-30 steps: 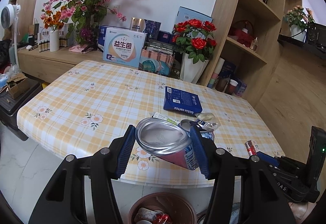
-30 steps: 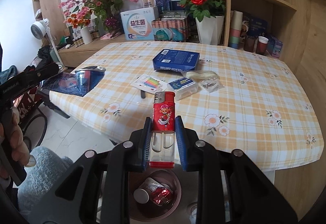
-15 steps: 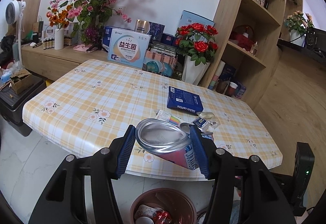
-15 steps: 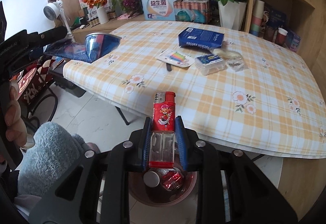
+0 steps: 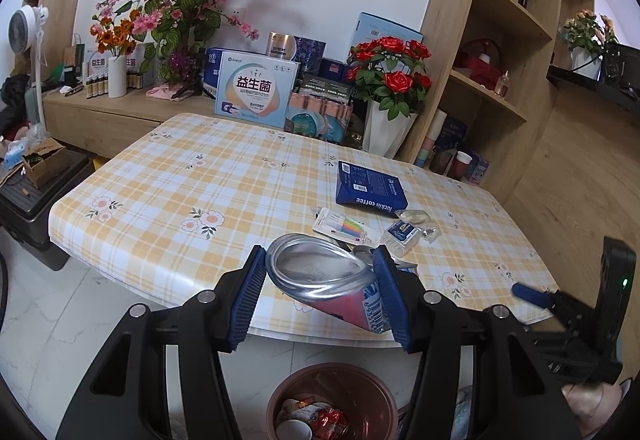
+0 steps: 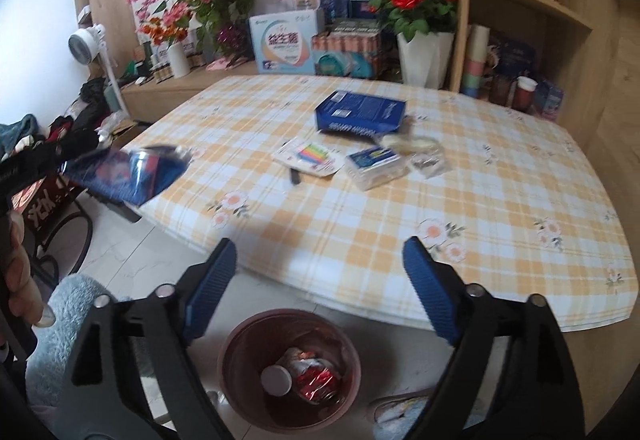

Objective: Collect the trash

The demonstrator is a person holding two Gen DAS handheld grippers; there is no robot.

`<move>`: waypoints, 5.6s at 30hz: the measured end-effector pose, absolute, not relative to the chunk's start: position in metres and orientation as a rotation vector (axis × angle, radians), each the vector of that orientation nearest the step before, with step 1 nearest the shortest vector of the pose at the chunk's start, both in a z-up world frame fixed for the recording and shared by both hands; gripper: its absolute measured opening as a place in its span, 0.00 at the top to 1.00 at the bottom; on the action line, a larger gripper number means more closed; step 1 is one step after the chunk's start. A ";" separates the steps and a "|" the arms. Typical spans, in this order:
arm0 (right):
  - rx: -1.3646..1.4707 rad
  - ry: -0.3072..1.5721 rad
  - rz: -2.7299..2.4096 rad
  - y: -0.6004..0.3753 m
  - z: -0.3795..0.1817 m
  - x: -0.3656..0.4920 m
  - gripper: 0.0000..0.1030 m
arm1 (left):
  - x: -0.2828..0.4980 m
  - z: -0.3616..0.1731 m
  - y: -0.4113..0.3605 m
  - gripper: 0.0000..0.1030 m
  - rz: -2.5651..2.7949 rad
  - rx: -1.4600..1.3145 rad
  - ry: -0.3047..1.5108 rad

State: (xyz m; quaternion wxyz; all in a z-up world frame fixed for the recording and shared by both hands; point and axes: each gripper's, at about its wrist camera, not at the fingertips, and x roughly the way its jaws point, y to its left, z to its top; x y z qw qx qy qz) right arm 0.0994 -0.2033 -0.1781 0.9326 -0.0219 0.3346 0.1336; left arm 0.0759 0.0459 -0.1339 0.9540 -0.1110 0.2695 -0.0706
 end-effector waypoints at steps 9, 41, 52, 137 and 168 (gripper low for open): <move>-0.037 0.585 0.193 -0.235 -0.147 0.096 0.06 | 0.069 -0.131 0.029 0.48 -0.177 -0.166 0.561; 0.024 0.615 0.145 -0.270 -0.160 0.091 0.06 | 0.065 -0.149 -0.012 0.07 -0.169 -0.070 0.609; 0.010 0.634 0.120 -0.273 -0.162 0.095 0.06 | 0.070 -0.140 0.011 0.06 -0.059 -0.038 0.566; -0.097 0.951 0.357 -0.215 -0.279 0.338 0.18 | 0.321 -0.251 -0.017 0.27 -0.233 -0.164 0.887; 0.017 0.920 0.331 -0.252 -0.279 0.314 0.18 | 0.361 -0.259 -0.029 0.13 -0.020 0.149 0.987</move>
